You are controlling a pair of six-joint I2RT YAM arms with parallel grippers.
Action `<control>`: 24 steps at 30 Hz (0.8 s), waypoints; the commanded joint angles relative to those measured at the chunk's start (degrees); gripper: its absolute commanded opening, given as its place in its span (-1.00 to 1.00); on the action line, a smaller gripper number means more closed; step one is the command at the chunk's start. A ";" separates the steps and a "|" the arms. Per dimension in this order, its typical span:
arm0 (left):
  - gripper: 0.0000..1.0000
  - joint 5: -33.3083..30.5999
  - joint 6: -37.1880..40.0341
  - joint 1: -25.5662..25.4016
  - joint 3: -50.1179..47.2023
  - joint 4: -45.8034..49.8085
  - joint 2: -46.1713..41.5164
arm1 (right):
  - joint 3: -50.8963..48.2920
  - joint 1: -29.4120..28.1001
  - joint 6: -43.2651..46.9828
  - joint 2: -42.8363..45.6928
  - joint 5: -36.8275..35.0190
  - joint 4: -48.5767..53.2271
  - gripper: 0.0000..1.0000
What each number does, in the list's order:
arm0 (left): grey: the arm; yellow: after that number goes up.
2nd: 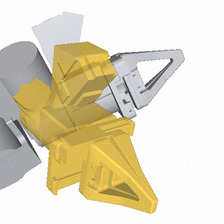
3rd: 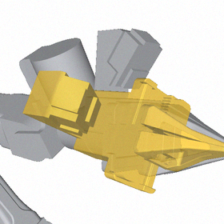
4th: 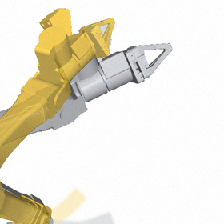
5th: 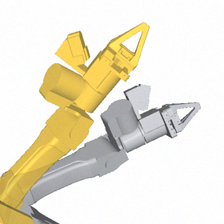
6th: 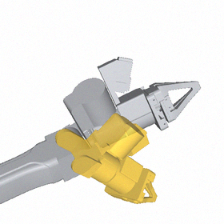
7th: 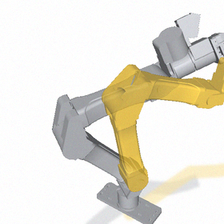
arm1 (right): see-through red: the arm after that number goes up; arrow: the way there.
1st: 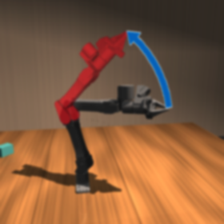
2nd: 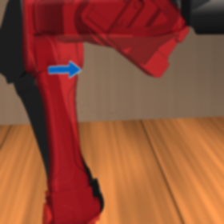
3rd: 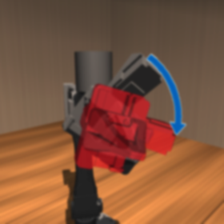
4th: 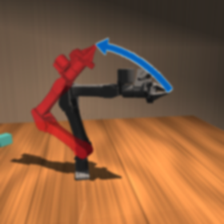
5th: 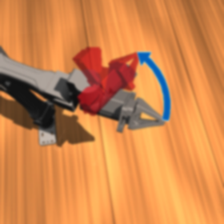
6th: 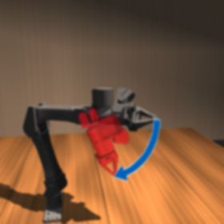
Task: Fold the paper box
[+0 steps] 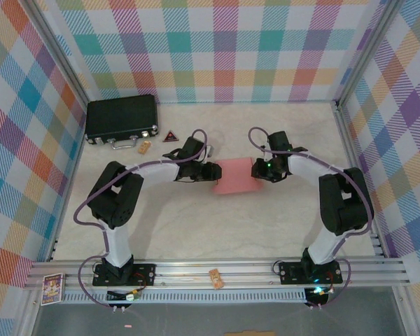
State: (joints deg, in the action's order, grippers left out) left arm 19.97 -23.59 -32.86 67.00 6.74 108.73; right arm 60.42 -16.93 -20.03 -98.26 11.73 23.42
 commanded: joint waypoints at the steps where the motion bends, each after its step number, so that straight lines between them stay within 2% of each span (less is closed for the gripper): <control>1: -0.20 3.21 -1.18 -0.36 0.71 -2.45 0.26 | 1.50 -0.21 1.13 -2.11 2.44 0.38 -0.53; 3: -0.25 3.72 -1.72 -0.58 0.59 -2.43 -0.11 | 3.06 -0.30 1.85 -2.98 3.00 1.22 -0.55; 8: -0.22 2.06 -4.19 -1.99 -2.48 -3.03 -3.46 | 8.12 -0.42 3.93 -7.23 3.76 2.96 -0.52; 11: -0.18 0.58 -5.16 -2.23 -4.51 -2.75 -5.45 | 11.12 -0.33 4.60 -8.44 1.75 4.01 -0.47; 14: -0.08 -1.72 -4.25 -2.21 -4.98 -0.18 -7.59 | 14.24 0.21 4.90 -8.18 -1.69 5.86 -0.34; 19: 0.17 -7.60 -0.49 -0.51 -2.87 5.07 -11.96 | 14.92 3.08 4.16 -2.45 -2.99 7.96 -0.18; 24: 0.34 -8.59 6.68 2.00 3.30 8.19 -9.39 | 5.76 6.04 0.65 7.49 2.04 4.63 0.00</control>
State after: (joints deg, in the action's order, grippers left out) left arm 13.47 -22.63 -32.12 66.50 11.64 98.30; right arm 70.24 -12.23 -17.12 -96.23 10.59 28.05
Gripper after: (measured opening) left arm 0.666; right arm 0.491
